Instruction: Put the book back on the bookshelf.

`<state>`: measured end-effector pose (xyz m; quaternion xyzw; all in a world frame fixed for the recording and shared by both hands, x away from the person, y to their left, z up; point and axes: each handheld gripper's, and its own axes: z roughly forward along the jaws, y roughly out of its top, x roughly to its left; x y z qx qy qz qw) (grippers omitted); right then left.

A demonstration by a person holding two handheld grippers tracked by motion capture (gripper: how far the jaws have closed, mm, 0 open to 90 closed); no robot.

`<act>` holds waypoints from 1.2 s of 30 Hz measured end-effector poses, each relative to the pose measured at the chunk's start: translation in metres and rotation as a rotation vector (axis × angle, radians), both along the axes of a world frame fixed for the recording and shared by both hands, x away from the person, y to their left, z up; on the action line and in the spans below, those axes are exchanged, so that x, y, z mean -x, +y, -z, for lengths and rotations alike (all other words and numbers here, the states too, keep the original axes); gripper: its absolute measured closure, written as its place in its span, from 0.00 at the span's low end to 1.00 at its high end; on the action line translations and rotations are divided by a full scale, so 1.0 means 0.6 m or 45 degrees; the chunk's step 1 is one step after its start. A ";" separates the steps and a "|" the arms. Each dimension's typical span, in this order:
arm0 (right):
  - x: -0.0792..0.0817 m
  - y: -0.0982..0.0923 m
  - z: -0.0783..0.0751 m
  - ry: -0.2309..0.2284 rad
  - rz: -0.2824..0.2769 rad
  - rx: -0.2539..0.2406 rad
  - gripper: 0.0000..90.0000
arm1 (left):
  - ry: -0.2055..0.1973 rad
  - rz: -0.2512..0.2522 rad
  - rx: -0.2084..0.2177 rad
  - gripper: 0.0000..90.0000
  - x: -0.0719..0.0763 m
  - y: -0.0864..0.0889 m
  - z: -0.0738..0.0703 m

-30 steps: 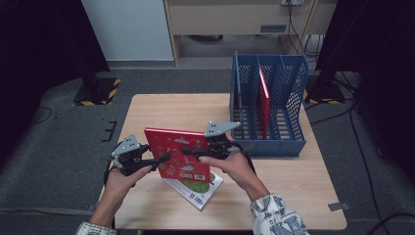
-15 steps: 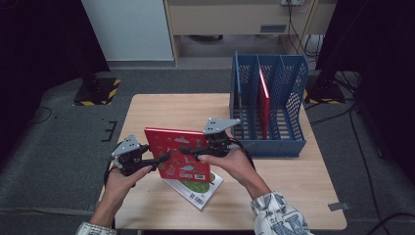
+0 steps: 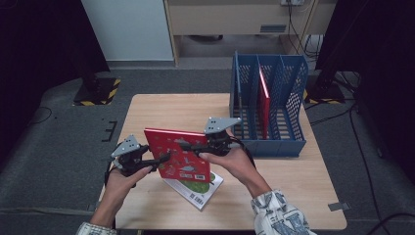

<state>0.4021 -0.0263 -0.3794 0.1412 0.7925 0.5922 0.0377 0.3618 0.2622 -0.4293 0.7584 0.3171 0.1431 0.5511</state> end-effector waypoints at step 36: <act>0.007 -0.019 -0.009 -0.004 0.119 -0.017 0.89 | 0.078 -0.186 -0.140 0.04 -0.008 0.027 0.044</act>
